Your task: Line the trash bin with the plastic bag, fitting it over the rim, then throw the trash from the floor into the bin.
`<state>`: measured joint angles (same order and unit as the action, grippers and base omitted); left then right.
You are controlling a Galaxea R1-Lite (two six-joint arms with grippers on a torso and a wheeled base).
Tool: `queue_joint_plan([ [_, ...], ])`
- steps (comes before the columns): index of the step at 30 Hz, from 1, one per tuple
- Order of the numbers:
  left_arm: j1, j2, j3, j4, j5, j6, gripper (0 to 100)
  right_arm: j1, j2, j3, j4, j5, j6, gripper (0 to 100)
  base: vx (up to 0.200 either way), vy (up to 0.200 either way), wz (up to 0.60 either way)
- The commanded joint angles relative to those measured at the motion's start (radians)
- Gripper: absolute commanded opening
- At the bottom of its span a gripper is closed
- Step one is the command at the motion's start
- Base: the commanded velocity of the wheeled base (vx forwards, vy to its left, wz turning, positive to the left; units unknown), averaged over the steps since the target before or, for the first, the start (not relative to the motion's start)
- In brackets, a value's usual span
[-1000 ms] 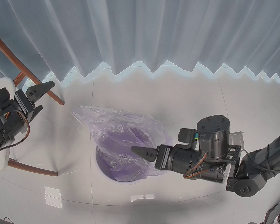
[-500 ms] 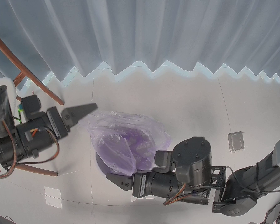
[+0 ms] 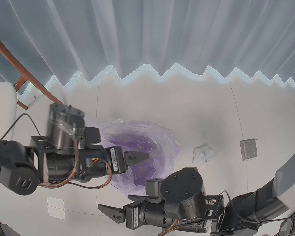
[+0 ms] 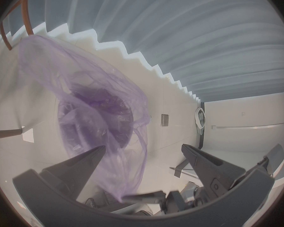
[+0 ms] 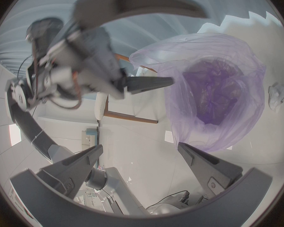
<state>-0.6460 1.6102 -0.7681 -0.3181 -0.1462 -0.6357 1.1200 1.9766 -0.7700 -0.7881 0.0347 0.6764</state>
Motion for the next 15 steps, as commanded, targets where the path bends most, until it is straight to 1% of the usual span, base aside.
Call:
queue_joint_plan([
  [1,0.022,0.178,-0.119,0.011,-0.003,-0.01,100,0.034,0.022,0.005,-0.002,0.001,-0.004,100,0.0,0.0,0.0],
  [5,0.025,0.2,-0.227,0.019,-0.006,-0.065,100,0.04,0.024,0.011,-0.002,0.001,-0.004,100,0.0,0.0,0.0],
  [7,0.022,0.197,-0.293,0.037,-0.023,-0.099,100,0.043,0.025,0.009,-0.002,0.001,-0.004,100,0.0,0.0,0.0],
  [10,0.029,0.186,-0.35,0.097,-0.049,-0.116,100,0.043,0.033,0.009,-0.002,0.001,-0.004,100,0.0,0.0,0.0],
  [12,0.037,0.135,-0.399,0.192,-0.058,-0.121,100,0.044,0.045,0.009,-0.002,0.001,-0.004,100,0.0,0.0,0.0],
  [15,0.028,0.106,-0.41,0.244,-0.084,-0.167,100,0.044,0.047,0.009,-0.002,0.001,-0.004,100,0.0,0.0,0.0],
])
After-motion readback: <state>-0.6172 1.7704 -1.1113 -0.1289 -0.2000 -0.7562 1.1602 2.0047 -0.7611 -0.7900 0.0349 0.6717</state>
